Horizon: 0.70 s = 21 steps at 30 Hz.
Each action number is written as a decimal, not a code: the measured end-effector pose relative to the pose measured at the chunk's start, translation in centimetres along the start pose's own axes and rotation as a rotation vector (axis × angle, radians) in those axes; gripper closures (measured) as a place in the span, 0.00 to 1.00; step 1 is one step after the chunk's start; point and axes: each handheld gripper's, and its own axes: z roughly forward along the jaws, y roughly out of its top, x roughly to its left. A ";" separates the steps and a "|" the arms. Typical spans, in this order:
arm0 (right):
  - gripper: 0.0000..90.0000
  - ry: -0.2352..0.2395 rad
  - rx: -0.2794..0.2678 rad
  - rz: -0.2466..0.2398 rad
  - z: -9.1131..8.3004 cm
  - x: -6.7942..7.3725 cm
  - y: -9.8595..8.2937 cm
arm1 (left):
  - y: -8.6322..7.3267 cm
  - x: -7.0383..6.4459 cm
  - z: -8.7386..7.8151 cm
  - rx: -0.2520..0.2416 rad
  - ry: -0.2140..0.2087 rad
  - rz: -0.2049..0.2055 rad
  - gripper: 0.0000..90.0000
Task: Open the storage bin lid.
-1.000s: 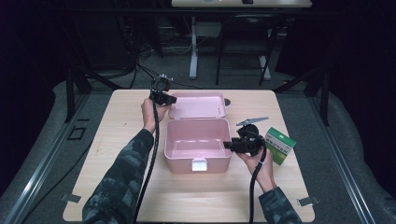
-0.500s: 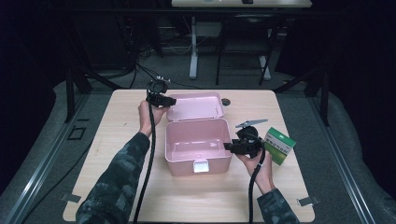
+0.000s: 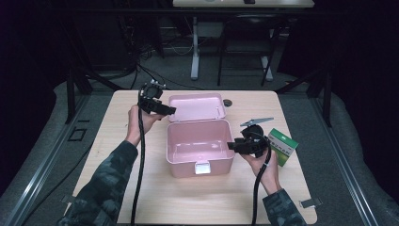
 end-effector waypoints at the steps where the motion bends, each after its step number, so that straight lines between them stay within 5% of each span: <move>1: 0.66 0.000 0.002 -0.002 -0.1 0.0 0.0 | -0.3 -0.1 -0.4 -0.003 -0.005 0.006 0.29; 15: 0.43 -0.001 0.038 -0.048 -1.9 -0.3 0.4 | -5.4 -1.7 -4.4 0.008 -0.010 0.098 0.12; 21: 0.33 0.001 0.072 -0.088 -2.9 -0.4 0.6 | -8.0 -1.6 -5.0 0.021 0.009 0.101 0.08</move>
